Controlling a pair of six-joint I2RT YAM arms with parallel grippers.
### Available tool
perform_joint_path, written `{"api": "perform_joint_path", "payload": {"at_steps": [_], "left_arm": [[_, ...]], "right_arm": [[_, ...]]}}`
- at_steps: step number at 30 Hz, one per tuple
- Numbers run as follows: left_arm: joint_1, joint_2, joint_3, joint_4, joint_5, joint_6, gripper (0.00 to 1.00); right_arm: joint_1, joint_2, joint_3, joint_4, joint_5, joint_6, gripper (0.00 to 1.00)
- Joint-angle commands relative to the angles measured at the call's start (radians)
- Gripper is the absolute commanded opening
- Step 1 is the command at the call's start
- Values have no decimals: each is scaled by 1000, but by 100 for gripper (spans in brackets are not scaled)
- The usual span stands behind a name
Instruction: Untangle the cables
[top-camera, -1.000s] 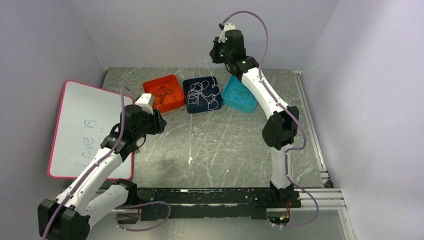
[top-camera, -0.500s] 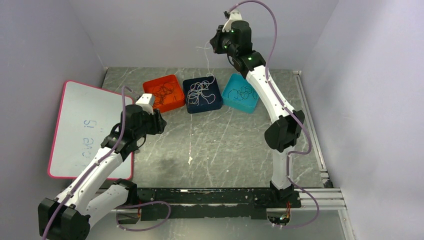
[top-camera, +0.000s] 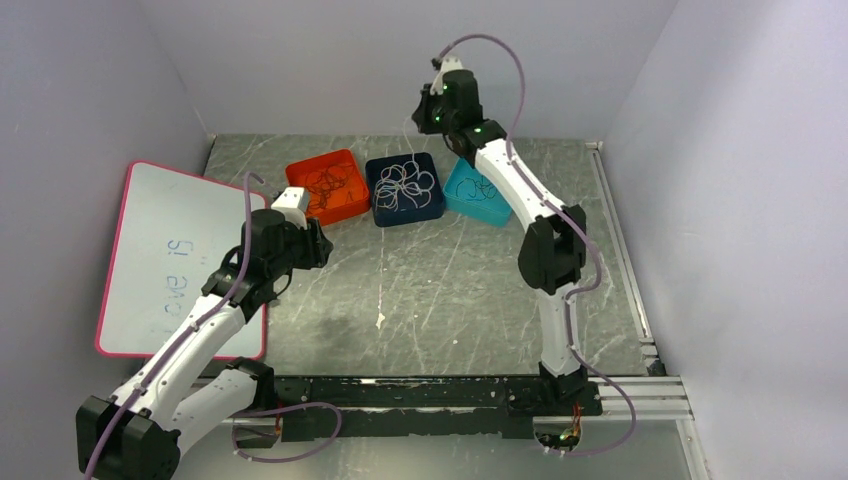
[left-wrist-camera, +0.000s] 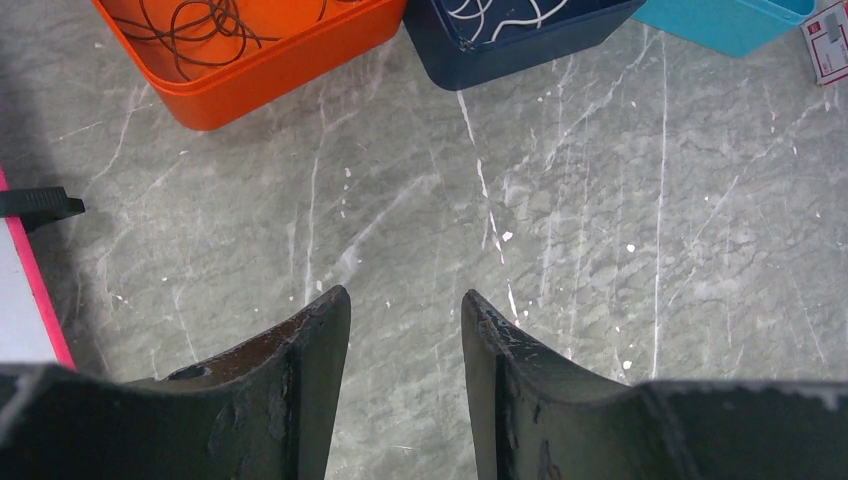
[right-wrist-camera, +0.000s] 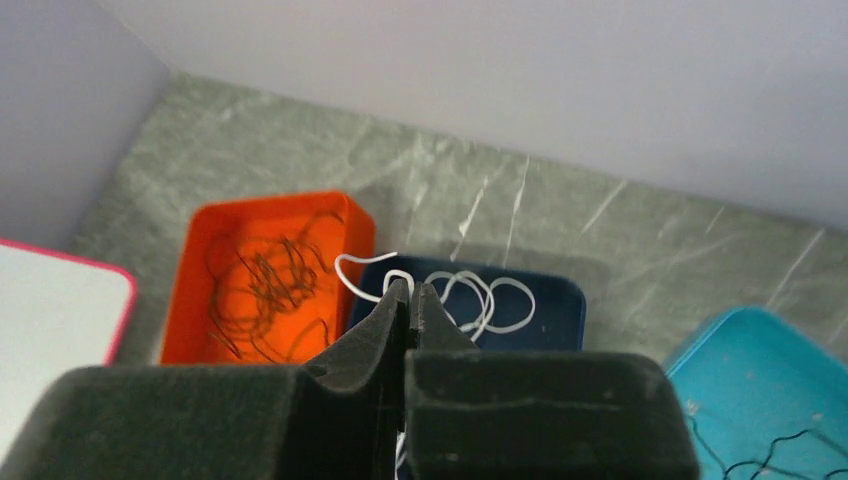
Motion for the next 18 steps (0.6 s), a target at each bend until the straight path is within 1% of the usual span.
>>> {"api": "perform_joint_path", "payload": {"at_steps": [1,8,13,18], "left_arm": [[6,-10,37,0,-20,15,50],[6,-18,36,2,-24,14,51],[6,-14,38,1,-22,15,50],[7,-11,38,2,-21,16,50]], "right_arm": [[-2,65,-30,32,-32,14,0],[-2,143,-17,8,-52,11,0],[-2,223,31,-42,-65,2,0],[-2,286,68,-69,-15,-5,0]]}}
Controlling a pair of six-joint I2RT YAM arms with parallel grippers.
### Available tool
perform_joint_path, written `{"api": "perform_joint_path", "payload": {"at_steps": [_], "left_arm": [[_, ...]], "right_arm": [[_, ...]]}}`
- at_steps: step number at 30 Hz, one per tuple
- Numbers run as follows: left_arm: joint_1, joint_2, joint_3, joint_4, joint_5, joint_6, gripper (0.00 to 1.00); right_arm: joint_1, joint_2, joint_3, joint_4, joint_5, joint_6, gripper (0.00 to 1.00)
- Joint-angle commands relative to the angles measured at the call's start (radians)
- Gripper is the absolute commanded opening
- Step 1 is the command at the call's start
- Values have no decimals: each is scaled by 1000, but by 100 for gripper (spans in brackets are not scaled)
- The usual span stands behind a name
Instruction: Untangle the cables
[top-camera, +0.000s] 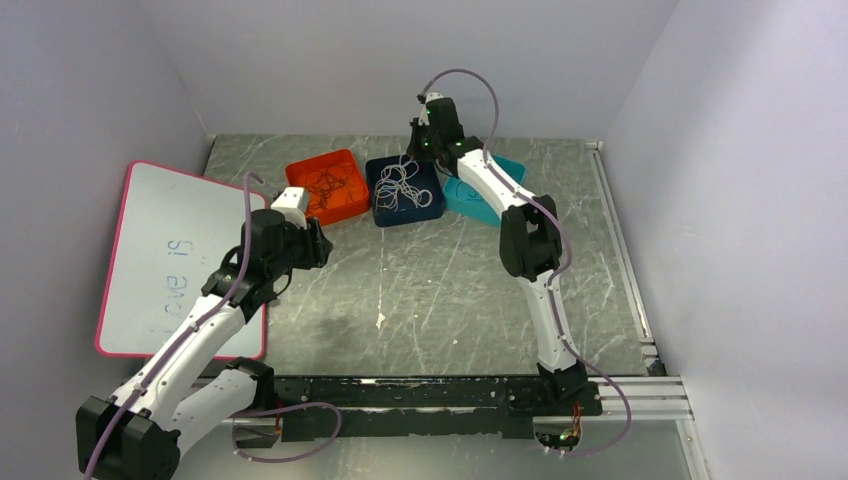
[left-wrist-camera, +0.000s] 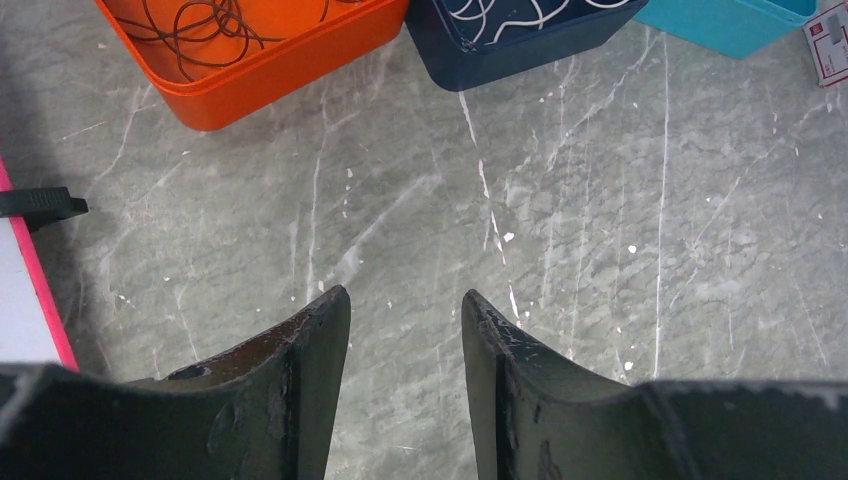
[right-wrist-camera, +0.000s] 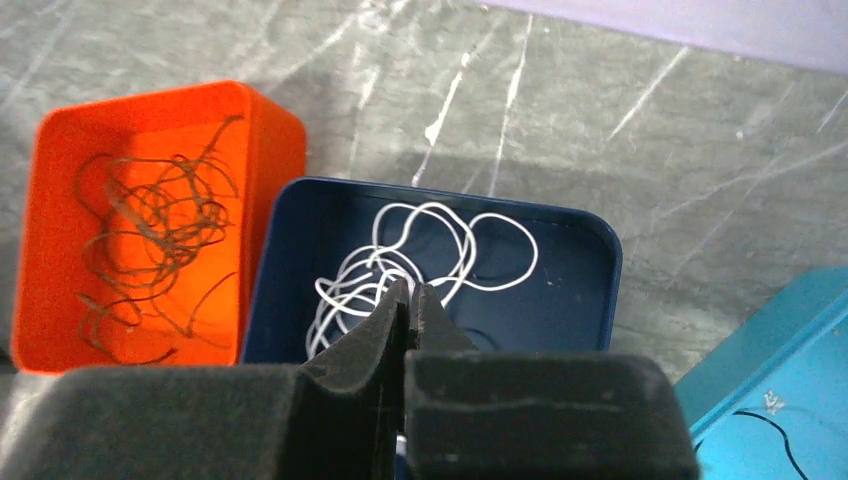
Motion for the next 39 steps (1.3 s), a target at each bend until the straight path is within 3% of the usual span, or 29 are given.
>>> {"api": "perform_joint_path", "payload": {"at_steps": [1,8,13,19,25,39], "left_arm": [[6,-8,39,3,-15,14,50],[6,0,39,1,-10,16,50],[6,-1,39,4,-13,16,51],[6,6,41,5,-3,17,50],[6,5,41,4,-2,18,50],[7,10,42,5,4,20,50]], "right_arm": [[-3,61,53,-47,51,-11,0],[-3,109,97,-84,53,-20,16],[-3,44,18,-41,56,-30,29],[-3,-26,18,-49,78,-55,37],[-3,-97,-5,-84,104,-77,59],[22,-294,-286,-226,34,-142,56]]}}
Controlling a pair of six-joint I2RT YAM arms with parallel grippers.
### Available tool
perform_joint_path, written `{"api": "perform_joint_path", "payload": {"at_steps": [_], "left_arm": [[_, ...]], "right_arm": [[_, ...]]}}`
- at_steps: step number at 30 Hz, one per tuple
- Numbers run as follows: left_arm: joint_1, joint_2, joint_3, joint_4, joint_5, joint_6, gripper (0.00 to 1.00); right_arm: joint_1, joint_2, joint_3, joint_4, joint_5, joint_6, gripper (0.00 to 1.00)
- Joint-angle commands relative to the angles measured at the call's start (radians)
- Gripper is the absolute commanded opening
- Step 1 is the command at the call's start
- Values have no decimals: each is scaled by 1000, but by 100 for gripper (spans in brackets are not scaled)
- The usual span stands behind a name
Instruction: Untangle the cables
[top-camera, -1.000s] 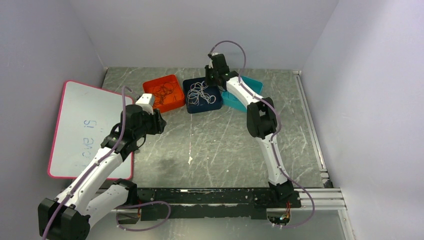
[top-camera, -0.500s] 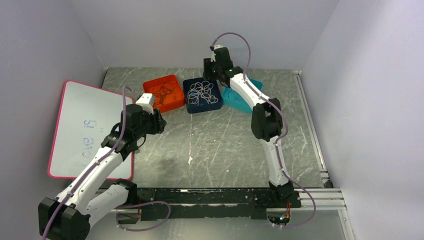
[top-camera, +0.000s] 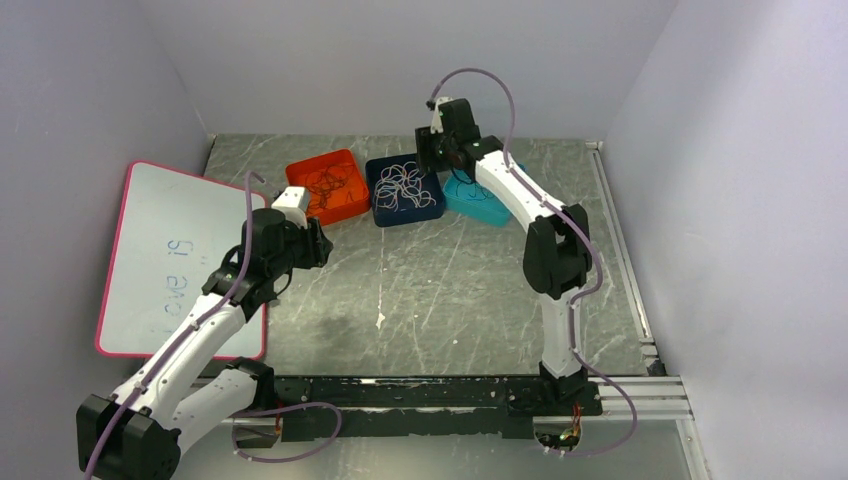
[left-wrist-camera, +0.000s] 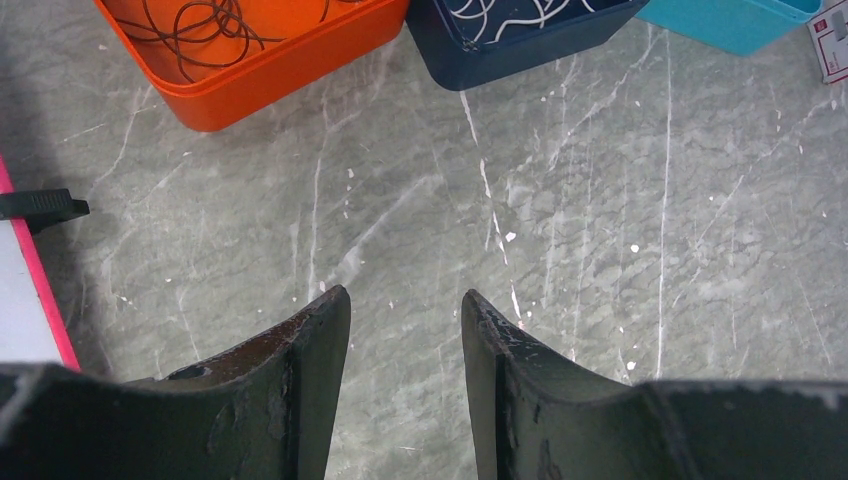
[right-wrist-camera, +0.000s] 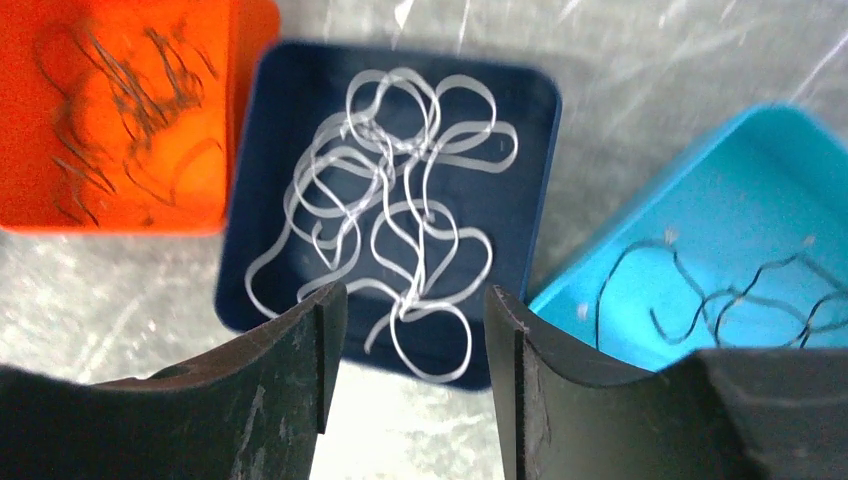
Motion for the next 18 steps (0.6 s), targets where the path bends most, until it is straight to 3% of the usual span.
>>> {"api": "perform_joint_path", "payload": {"at_steps": [1,11,18], "left_arm": [[6,2,37,7,5,14,50],[6,-34,18,45,34,-1,52],[7,-112,11,108,38,-13,58]], "right_arm": [[26,-65,-119,-68,-10,-42,55],[86,-372,-503,123,54,9,57],[91,-683,-761,257,153,56,72]]}}
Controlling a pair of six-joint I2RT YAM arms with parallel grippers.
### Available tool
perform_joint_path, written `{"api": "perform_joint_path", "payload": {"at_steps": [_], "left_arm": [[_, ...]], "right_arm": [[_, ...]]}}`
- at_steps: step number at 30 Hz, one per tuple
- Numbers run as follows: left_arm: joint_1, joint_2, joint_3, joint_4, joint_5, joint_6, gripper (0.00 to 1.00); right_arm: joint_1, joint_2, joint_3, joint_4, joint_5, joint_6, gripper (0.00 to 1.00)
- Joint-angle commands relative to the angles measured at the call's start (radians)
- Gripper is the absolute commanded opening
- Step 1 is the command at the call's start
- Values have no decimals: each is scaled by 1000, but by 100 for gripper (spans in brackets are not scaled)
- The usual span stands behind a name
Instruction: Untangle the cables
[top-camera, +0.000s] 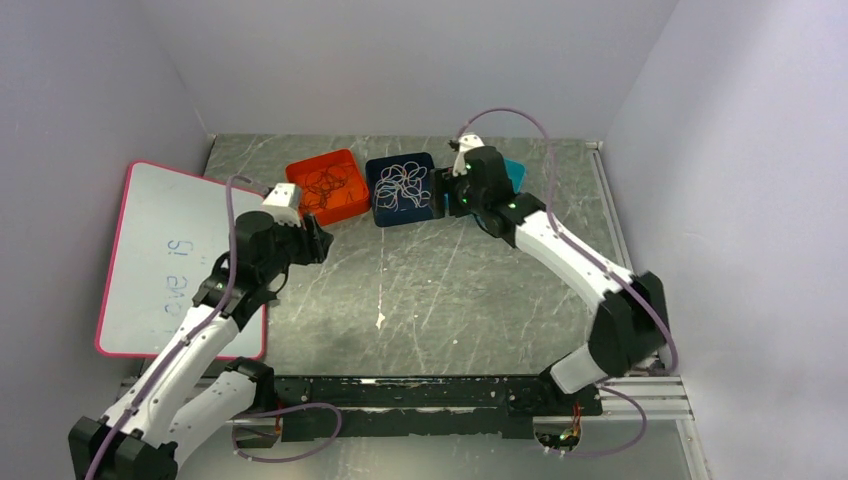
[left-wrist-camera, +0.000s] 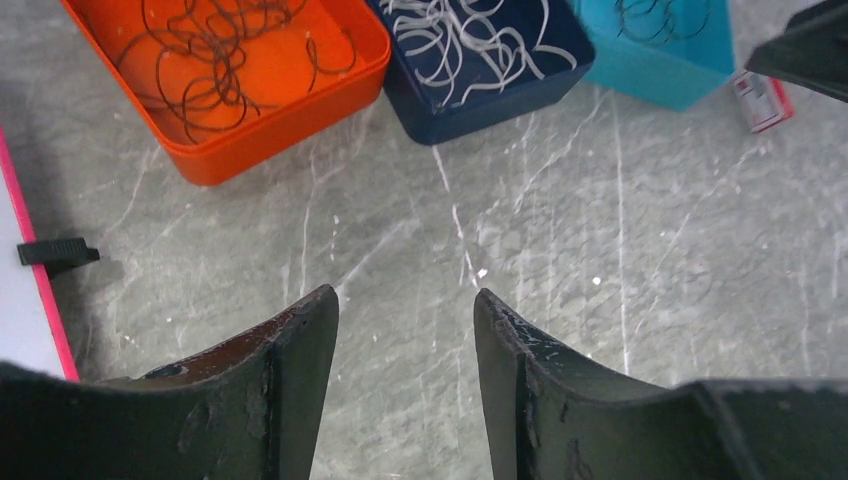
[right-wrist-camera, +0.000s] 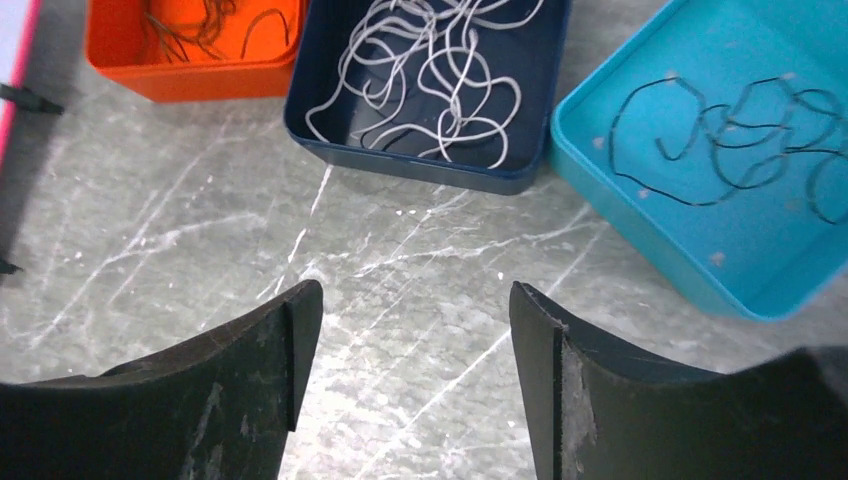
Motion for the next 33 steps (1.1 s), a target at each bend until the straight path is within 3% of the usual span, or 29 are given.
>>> {"api": "perform_joint_path", "payload": {"at_steps": [1,4,6,8,12,14,16,22,33], "left_arm": [[6,-63,13,81,21,-4,59],[6,-122,4,108,-6,-7,63],[6,-155,1,113,-28,-9,65],[6,-174,7,99,-49,-14,70],[6,-191,19,60,-75,-22,81],[6,-198,28,32,-89,-27,94],[6,-214,34,-9,-113,-31,99],[6,-310,2,-85,-190,-63,100],[6,-474,-53,-209,-343,-200,100]], "right_arm": [[-2,-185,-117,122,102,39,74],[-2,-315,-195,117,178,45,80],[-2,-399,-250,104,235,56,93],[-2,-496,-307,98,271,60,99],[-1,-643,-378,68,303,77,100],[0,-710,-413,65,286,82,100],[0,-763,-450,62,256,78,100],[0,-882,-568,98,311,154,100],[0,-769,-545,4,304,212,100]]}}
